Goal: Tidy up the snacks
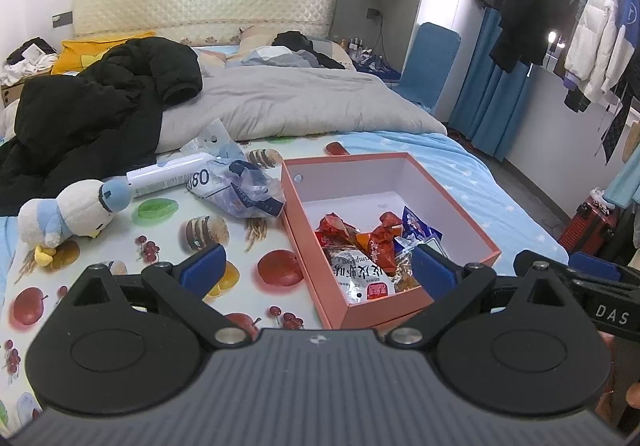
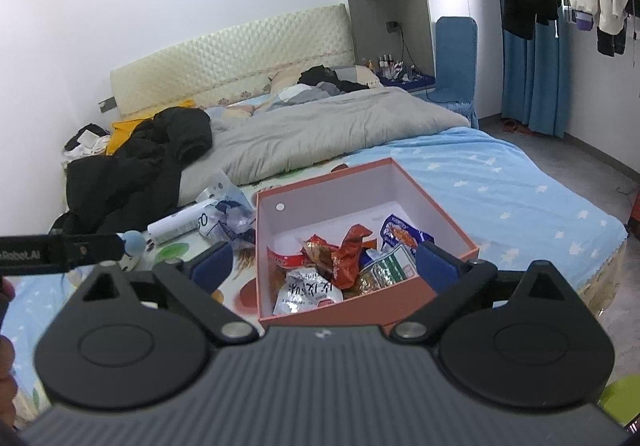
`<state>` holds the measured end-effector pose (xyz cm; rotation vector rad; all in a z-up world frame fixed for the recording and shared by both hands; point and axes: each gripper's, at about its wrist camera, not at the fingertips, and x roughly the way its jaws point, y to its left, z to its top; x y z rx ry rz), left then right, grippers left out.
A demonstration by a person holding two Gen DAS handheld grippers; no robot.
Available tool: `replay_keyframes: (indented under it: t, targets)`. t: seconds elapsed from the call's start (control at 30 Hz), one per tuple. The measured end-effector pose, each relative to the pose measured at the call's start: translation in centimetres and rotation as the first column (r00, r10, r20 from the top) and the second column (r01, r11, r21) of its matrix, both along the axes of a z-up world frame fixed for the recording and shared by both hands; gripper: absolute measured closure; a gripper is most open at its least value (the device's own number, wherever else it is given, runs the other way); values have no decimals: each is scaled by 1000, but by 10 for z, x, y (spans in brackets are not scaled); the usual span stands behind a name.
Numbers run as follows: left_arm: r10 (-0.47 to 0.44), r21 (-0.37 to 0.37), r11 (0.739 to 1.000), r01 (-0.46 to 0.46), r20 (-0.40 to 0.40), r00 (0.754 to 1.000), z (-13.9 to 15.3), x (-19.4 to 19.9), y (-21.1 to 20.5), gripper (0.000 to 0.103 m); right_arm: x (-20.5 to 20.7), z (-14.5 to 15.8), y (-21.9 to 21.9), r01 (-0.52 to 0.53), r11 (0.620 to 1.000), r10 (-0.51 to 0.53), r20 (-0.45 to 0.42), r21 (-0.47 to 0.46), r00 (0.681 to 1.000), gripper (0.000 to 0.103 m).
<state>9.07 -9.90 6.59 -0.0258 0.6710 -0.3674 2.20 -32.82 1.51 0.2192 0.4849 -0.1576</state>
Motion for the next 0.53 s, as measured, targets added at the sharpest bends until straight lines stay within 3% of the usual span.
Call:
replay_keyframes:
  t: [0.53]
  targets:
    - [-5,28,1000,5,7,1000,-1,-1,5,2,-1,-1,8,9,1000,-9,-1,-19,1000,4]
